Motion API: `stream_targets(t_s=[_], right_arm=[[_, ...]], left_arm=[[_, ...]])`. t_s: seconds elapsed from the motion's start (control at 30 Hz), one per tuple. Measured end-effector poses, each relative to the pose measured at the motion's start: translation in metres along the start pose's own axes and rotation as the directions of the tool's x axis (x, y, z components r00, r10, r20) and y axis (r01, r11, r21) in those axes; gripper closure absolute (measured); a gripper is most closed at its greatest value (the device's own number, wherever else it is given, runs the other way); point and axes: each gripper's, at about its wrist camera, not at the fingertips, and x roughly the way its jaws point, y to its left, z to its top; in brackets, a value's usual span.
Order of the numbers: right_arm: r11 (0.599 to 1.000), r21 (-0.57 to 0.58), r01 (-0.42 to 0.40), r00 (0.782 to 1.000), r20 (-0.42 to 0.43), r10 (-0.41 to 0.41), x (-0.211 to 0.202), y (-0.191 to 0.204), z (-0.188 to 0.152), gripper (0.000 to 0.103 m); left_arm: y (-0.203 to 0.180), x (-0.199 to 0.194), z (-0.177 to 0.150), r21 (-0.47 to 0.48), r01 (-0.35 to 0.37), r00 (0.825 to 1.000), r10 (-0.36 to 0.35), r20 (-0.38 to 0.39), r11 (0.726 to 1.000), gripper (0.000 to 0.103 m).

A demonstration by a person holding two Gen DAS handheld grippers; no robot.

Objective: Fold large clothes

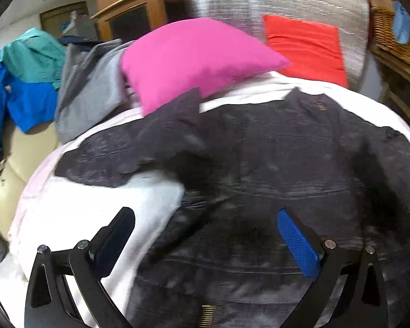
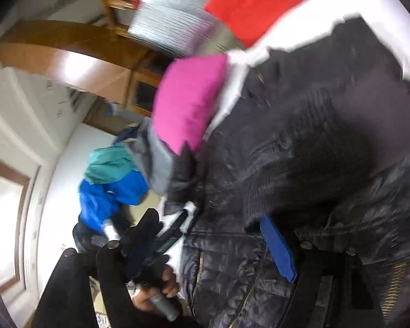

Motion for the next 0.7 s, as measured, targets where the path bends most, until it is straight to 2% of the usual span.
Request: stream_targets(t_s=[0.07,0.13,0.23,0.27,0.3,0.37,0.47,0.53,0.6,0.63,0.7], right_arm=[[1.000,-0.018,0.025,0.997,0.080,-0.023,-0.025,-0.003,0.007,0.023],[0.998,0.017,0.061,0.986,0.153,-0.063,-0.046,-0.017,0.016,0.023],[0.988,0.123,0.091,0.967,0.227,-0.117,-0.066,-0.044,0.024,0.023],[0.972,0.156,0.175,0.946,0.248,-0.210,-0.067,-0.049,0.027,0.024],[0.944,0.181,0.274,0.913,0.259,-0.315,-0.070,-0.055,0.031,0.024],[0.890,0.225,0.396,0.858,0.254,-0.446,-0.071,-0.071,0.039,0.024],[0.874,0.255,0.413,0.856,0.220,-0.468,-0.070,-0.094,0.053,0.025],[0.853,0.264,0.449,0.844,0.188,-0.502,-0.066,-0.106,0.059,0.026],[0.848,0.277,0.451,0.854,0.142,-0.501,-0.059,-0.118,0.065,0.028],[0.854,0.295,0.428,0.869,0.124,-0.478,-0.055,-0.125,0.067,0.029],[0.865,0.332,0.376,0.896,0.108,-0.431,-0.058,-0.143,0.068,0.030]], left_arm=[[-0.016,-0.007,0.001,0.022,0.074,0.997,-0.074,0.014,0.997,0.000],[-0.033,-0.017,0.002,0.052,0.140,0.989,-0.142,0.037,0.989,0.000],[-0.072,-0.043,-0.001,0.157,0.251,0.958,-0.268,0.099,0.955,0.000],[-0.082,-0.048,-0.002,0.182,0.266,0.952,-0.288,0.106,0.947,0.000],[-0.095,-0.053,-0.004,0.218,0.288,0.942,-0.317,0.112,0.933,0.000],[-0.122,-0.058,-0.008,0.276,0.314,0.929,-0.354,0.108,0.908,0.000],[-0.154,-0.053,-0.015,0.336,0.313,0.929,-0.360,0.088,0.888,0.000],[-0.170,-0.043,-0.018,0.366,0.286,0.939,-0.335,0.076,0.885,0.000],[-0.177,-0.030,-0.018,0.382,0.256,0.952,-0.301,0.063,0.888,0.001],[-0.179,-0.026,-0.017,0.381,0.249,0.954,-0.293,0.061,0.890,0.008],[-0.176,-0.016,-0.014,0.366,0.244,0.959,-0.280,0.049,0.898,0.035]])
